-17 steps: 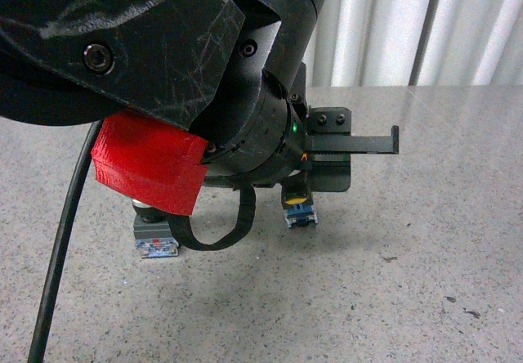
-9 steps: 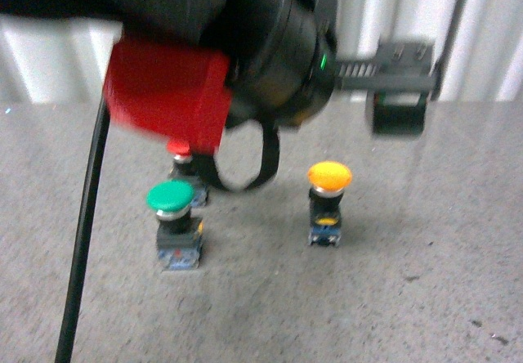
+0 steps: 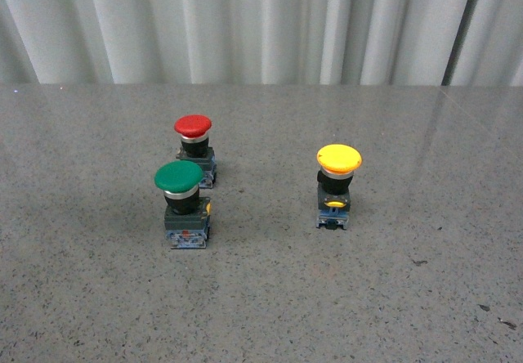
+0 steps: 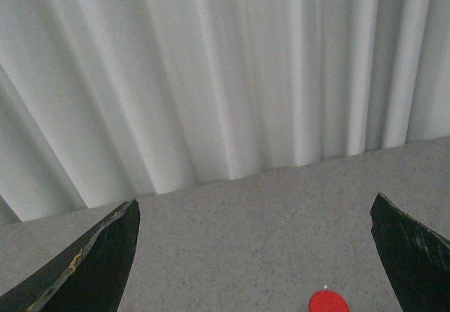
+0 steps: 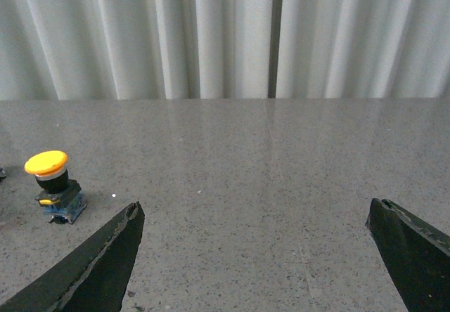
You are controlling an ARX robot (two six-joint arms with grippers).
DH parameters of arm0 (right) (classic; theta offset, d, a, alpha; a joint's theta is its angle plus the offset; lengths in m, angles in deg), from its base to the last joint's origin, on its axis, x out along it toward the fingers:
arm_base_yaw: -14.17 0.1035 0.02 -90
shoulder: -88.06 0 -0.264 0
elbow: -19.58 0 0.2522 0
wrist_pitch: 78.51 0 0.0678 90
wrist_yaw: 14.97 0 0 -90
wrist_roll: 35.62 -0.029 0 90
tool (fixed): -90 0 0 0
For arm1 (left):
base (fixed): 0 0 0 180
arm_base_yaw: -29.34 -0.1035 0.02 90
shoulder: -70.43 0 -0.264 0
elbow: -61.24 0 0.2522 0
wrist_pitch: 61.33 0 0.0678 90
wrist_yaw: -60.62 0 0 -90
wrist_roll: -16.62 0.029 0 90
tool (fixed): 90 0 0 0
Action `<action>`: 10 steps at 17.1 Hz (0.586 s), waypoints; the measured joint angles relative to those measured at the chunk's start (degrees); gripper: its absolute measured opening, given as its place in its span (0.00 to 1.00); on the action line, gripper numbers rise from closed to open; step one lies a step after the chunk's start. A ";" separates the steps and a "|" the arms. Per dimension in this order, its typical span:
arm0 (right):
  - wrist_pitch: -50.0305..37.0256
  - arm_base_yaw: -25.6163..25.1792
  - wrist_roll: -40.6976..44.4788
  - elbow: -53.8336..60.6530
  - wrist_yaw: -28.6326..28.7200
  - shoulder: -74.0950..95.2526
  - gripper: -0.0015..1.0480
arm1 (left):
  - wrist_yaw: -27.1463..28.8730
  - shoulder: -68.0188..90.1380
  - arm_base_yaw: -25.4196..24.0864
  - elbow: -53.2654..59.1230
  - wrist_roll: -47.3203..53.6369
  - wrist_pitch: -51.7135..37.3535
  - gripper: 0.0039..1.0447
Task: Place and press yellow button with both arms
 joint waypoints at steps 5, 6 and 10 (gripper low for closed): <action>-0.02 0.00 0.00 0.00 0.04 0.00 0.94 | -4.33 -25.09 -10.97 23.91 -9.33 -1.22 0.47; 0.02 0.00 0.02 0.00 0.02 0.00 0.94 | -6.56 -26.69 -11.74 26.95 -9.64 -1.95 0.35; 0.00 0.00 0.00 0.00 0.00 0.00 0.94 | -9.57 -32.74 -15.63 34.84 -10.47 -3.04 0.01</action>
